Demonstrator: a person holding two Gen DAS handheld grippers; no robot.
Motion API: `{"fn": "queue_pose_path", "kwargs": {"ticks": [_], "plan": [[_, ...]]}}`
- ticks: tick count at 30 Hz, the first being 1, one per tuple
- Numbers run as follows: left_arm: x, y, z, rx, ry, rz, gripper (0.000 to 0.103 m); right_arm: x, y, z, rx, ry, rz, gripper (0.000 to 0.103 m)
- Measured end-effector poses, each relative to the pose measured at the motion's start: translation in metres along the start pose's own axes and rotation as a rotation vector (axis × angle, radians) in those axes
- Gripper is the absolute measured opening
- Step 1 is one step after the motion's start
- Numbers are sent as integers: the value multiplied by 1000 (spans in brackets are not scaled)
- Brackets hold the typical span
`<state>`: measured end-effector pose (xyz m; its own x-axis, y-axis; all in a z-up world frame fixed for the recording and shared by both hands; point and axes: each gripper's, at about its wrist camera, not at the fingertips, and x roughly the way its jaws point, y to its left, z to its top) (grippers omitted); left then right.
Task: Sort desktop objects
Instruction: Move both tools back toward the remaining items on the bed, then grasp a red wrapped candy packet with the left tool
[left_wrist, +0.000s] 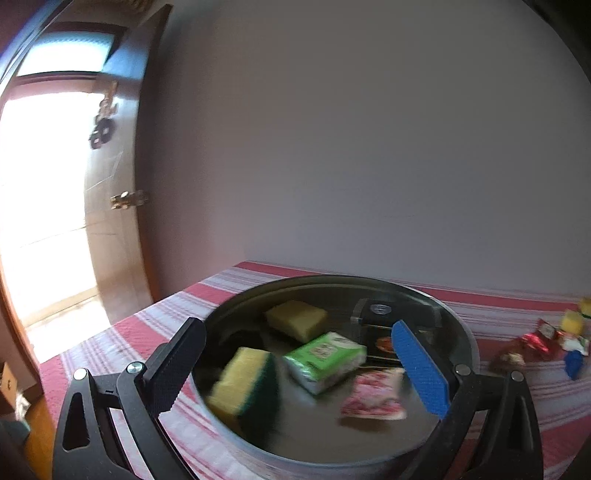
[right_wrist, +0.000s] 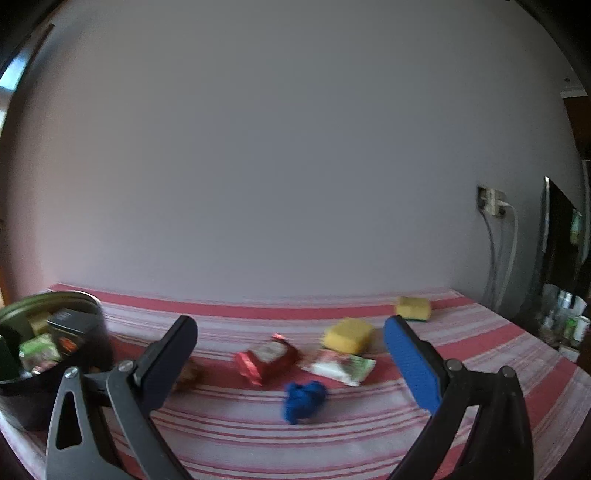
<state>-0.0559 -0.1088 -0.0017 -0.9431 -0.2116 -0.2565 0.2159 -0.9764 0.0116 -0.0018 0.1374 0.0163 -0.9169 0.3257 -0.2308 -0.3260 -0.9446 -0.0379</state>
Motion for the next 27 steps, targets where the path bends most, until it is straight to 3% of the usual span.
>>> {"fn": "queue_pose_path", "kwargs": {"ticks": [4, 6, 13, 16, 21, 27], "plan": [[-12, -36, -1, 65, 8, -148, 102, 9, -30, -3, 79, 45, -16, 103], [-20, -67, -1, 130, 36, -255, 102, 11, -40, -4, 100, 53, -24, 103], [-29, -149, 9, 287, 76, -479, 102, 13, -54, -4, 105, 58, -59, 103], [-7, -184, 11, 356, 133, -466, 102, 15, -60, -4, 109, 75, -89, 103], [42, -223, 5, 403, 269, -434, 102, 21, -78, -7, 202, 122, -65, 103], [80, -242, -12, 444, 382, -398, 102, 24, -85, -9, 244, 143, -49, 103]]}}
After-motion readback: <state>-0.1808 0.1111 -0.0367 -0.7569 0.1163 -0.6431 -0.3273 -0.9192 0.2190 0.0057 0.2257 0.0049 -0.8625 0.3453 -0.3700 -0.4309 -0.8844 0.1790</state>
